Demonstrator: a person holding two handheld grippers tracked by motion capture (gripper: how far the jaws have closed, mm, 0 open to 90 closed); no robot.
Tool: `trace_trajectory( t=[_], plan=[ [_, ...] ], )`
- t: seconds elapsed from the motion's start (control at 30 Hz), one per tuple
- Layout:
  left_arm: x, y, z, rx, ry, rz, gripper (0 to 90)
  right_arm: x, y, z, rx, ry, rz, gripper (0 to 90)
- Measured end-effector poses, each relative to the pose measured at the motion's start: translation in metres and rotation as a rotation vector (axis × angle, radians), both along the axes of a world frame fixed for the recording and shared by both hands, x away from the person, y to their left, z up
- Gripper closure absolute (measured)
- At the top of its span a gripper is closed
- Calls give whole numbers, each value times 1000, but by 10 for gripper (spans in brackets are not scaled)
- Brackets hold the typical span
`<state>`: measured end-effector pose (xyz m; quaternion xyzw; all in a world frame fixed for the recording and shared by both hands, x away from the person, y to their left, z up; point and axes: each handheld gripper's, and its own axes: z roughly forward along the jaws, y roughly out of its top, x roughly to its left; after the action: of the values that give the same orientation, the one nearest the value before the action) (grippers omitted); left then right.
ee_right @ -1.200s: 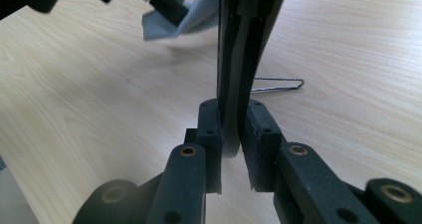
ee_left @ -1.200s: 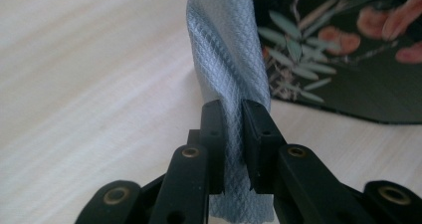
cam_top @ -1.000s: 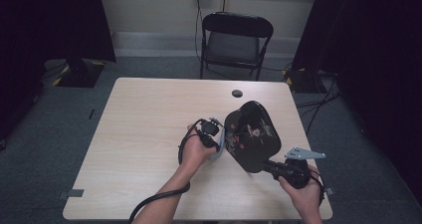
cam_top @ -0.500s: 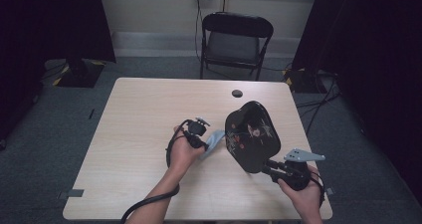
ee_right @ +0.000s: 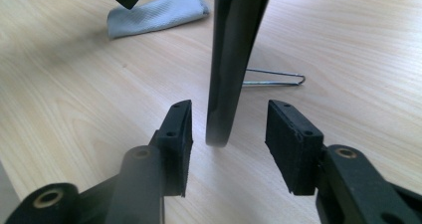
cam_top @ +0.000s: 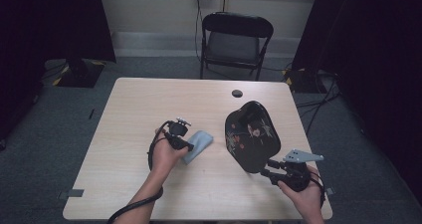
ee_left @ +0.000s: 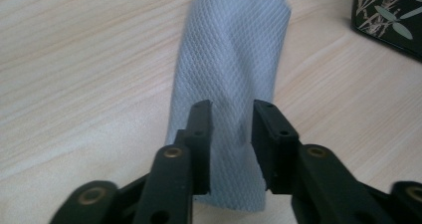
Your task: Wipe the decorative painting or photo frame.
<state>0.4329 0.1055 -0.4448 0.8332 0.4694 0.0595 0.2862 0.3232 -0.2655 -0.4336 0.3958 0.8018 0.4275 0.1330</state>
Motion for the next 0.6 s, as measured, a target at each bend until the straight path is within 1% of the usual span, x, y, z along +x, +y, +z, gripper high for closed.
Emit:
trace_trajectory(
  t=[0.1,0.17,0.2,0.27,0.3,0.37,0.43,0.5,0.53,0.6],
  plan=[
    [-4,5,0,-10,-7,3,580,1,-1,-4,-2,4,0,520],
    [-6,10,0,-22,-27,6,516,1,-2,-6,-6,7,-2,507],
    [-7,13,0,-28,-35,6,497,1,-2,-7,-9,3,-3,504],
    [-9,19,1,-27,-34,9,462,1,-2,-8,-11,6,3,497],
    [-11,20,1,-31,-40,9,447,1,-3,-8,-11,3,7,487],
    [-13,25,2,-27,-45,4,427,1,-3,-10,-11,4,7,483],
    [-15,29,3,-42,-47,9,409,1,-4,-11,-13,7,13,465],
    [-17,33,4,-29,-50,-4,391,0,-6,-12,-17,7,10,458],
    [-18,34,4,-35,-57,7,383,-1,-7,-13,-16,6,10,452],
    [-20,38,4,-33,-52,-1,373,-2,-9,-13,-9,6,0,441]
  ],
)
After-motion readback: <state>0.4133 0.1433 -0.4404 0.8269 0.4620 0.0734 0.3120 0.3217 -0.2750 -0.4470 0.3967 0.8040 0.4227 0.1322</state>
